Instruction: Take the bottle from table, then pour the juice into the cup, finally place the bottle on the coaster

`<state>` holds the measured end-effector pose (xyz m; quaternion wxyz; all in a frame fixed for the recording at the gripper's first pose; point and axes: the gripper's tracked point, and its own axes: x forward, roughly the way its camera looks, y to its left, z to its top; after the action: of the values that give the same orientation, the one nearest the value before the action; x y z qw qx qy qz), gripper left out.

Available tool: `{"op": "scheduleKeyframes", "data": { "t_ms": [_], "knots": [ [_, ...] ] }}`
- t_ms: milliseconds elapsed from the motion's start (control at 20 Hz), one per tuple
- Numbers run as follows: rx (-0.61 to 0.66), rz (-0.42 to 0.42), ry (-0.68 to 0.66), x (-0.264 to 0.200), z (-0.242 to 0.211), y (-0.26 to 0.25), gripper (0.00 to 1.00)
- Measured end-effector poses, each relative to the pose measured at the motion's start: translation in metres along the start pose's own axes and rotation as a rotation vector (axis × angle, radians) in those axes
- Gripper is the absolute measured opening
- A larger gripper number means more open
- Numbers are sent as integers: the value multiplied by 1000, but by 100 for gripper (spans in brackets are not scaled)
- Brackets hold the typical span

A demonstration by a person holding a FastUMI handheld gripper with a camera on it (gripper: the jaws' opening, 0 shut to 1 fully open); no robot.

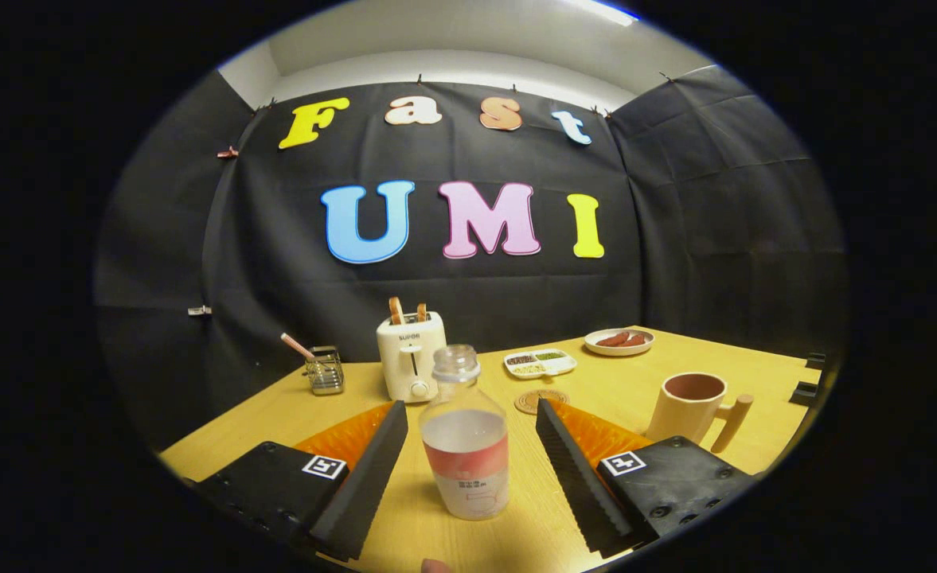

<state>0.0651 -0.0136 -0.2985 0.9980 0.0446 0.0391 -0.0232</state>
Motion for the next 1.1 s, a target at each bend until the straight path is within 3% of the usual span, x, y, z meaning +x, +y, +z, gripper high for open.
{"op": "scheduleKeyframes", "data": {
  "t_ms": [200, 500, 550, 750, 1100],
  "knots": [
    [-15, 33, 20, 14, -32, 4, 100],
    [-5, 37, 5, 22, -30, 7, 99],
    [-12, 34, 6, 21, -30, 7, 83],
    [-34, 21, 27, 21, -29, 8, 76],
    [-69, 60, -2, 14, 45, 29, 75]
  ]
}}
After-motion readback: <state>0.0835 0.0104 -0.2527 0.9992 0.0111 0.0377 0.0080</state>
